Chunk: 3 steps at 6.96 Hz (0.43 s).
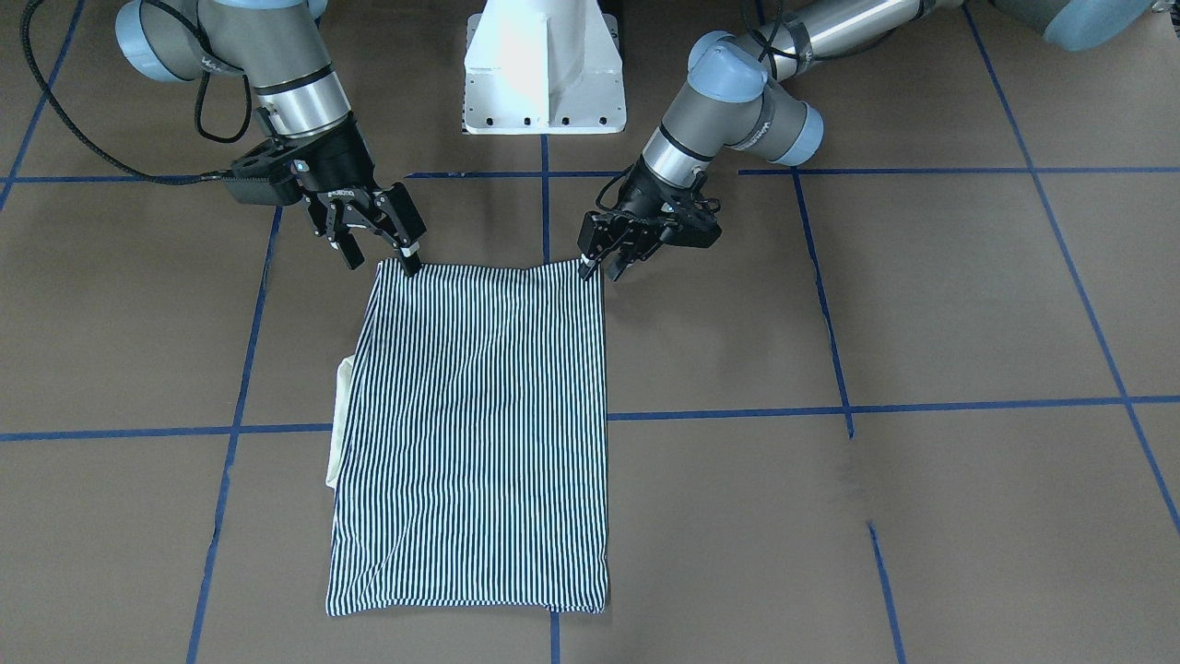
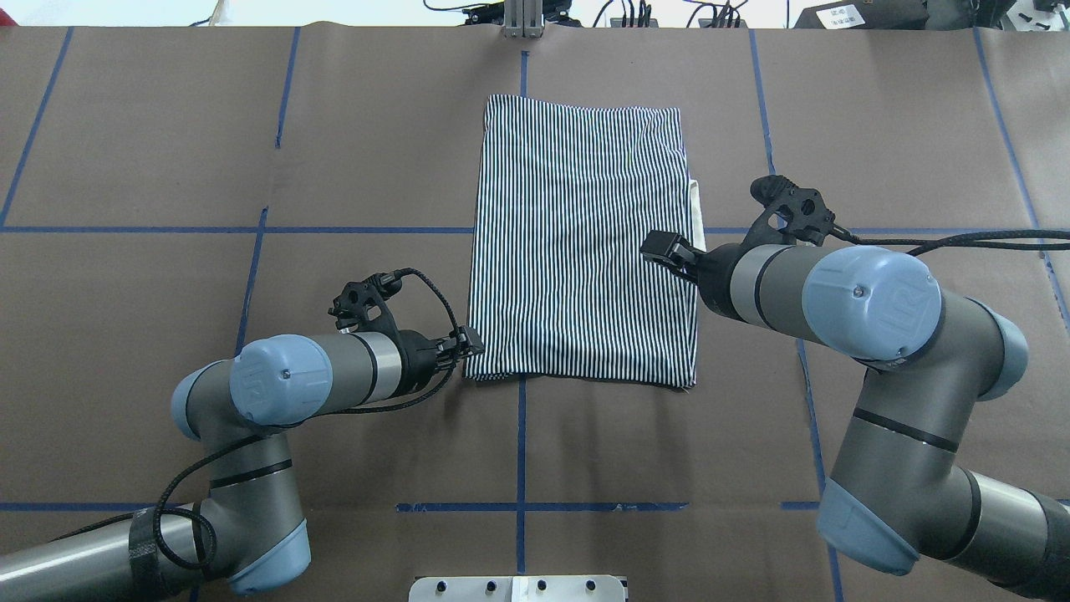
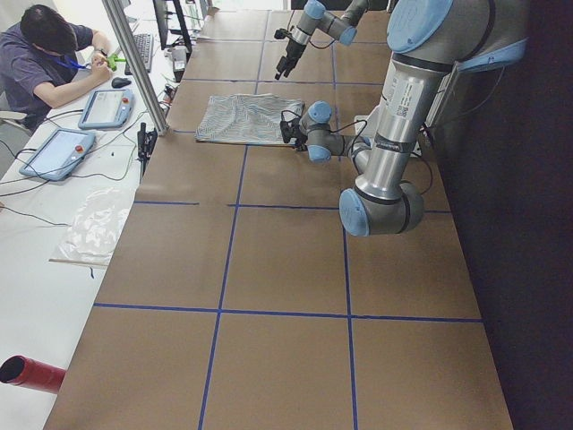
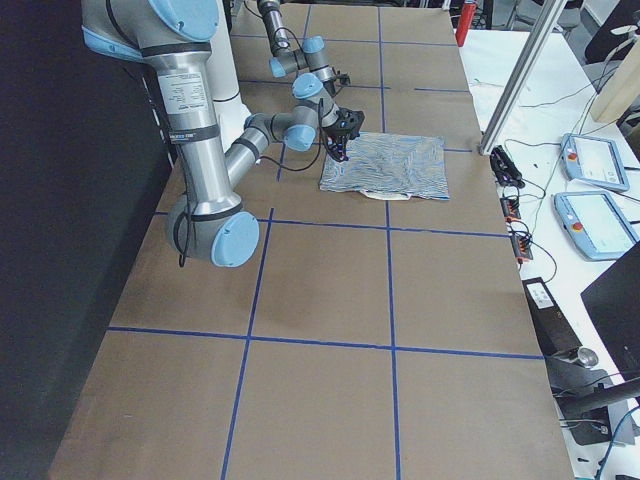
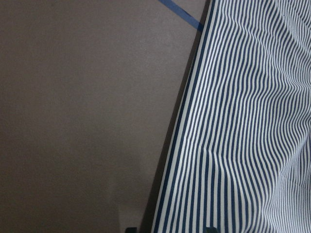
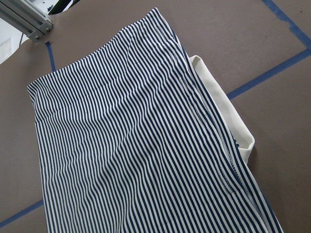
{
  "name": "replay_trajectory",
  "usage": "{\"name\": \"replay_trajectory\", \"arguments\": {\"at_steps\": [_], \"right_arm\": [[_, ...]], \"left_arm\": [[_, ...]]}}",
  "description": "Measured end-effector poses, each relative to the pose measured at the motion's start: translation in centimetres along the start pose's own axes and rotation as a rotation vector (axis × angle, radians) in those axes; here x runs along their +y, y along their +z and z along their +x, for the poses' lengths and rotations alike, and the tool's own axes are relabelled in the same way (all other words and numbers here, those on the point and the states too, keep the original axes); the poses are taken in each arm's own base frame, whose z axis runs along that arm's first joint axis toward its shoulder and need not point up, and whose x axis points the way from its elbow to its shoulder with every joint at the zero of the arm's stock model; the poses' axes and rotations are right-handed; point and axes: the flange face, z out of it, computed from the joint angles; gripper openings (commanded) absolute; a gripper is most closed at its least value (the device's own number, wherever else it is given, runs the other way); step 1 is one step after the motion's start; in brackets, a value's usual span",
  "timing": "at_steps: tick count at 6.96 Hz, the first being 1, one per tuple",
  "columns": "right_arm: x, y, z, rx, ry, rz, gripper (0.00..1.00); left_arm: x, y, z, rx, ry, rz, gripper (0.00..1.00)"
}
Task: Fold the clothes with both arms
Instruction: 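Grasp the near corners of the striped shirt with both grippers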
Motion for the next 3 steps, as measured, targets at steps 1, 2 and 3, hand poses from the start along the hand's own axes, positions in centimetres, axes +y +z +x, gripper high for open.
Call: {"name": "replay_trajectory", "arguments": {"at_steps": [1, 2, 3], "right_arm": [[0.01, -0.01, 0.03, 0.000, 0.000, 0.000, 1.00], [0.01, -0.03, 0.04, 0.000, 0.000, 0.000, 1.00], [0.00, -0.02, 0.08, 0.001, 0.000, 0.000, 1.00]], "left_arm": [[0.45, 0.12, -0.06, -0.002, 0.001, -0.006, 0.56], [0.97, 0.24, -0.04, -0.003, 0.003, -0.014, 0.56], [1.29, 0.30, 0.11, -0.001, 0.003, -0.018, 0.56]]}}
